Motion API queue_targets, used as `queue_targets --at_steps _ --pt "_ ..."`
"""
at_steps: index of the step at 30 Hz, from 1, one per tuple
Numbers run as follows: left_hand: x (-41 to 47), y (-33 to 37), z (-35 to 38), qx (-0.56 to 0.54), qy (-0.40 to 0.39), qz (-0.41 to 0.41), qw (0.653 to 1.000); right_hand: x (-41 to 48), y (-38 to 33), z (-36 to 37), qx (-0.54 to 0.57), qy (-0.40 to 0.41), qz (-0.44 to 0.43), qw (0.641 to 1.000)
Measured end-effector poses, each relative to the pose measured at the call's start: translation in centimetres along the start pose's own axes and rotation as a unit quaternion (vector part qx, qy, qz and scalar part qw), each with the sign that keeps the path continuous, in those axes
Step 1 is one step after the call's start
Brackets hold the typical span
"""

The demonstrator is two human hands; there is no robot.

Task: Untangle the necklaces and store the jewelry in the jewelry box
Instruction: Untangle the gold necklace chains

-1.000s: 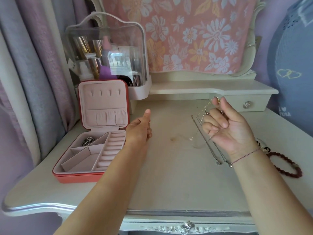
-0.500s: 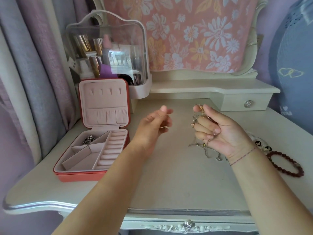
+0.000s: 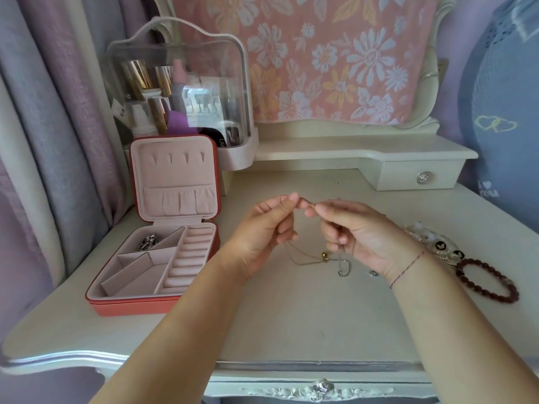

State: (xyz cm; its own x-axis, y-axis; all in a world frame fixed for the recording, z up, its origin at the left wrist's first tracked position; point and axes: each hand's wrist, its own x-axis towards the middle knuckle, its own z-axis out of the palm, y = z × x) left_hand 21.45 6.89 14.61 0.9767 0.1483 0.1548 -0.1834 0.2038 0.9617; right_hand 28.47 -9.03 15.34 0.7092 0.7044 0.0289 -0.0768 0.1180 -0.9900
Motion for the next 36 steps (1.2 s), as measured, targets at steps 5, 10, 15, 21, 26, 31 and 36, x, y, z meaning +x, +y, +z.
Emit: queue_targets --at_steps 5,10,15,21,26,31,36 --pt "-0.07 0.05 -0.33 0.011 0.05 0.006 0.999 0.08 -0.11 0.19 0.017 0.049 -0.02 0.998" --pt "-0.04 -0.35 -0.34 0.048 0.055 0.004 0.997 0.15 -0.14 0.08 0.031 0.082 -0.042 0.995" --pt "-0.3 -0.28 0.07 0.068 0.017 -0.008 0.998 0.2 -0.08 0.2 0.012 0.068 -0.055 0.996" --pt "-0.38 -0.27 0.49 0.106 0.02 -0.01 0.994 0.19 0.08 0.4 -0.005 0.05 -0.057 0.997" --pt "-0.21 -0.51 0.04 0.085 0.015 -0.028 0.996 0.33 0.01 0.27 0.036 0.087 -0.069 0.993" --pt "-0.32 -0.45 0.14 0.094 -0.015 -0.043 0.995 0.32 -0.18 0.32 0.056 0.094 -0.08 0.991" --pt "-0.29 -0.5 0.19 0.09 -0.012 -0.054 0.994 0.35 -0.25 0.32 0.064 0.1 -0.085 0.989"
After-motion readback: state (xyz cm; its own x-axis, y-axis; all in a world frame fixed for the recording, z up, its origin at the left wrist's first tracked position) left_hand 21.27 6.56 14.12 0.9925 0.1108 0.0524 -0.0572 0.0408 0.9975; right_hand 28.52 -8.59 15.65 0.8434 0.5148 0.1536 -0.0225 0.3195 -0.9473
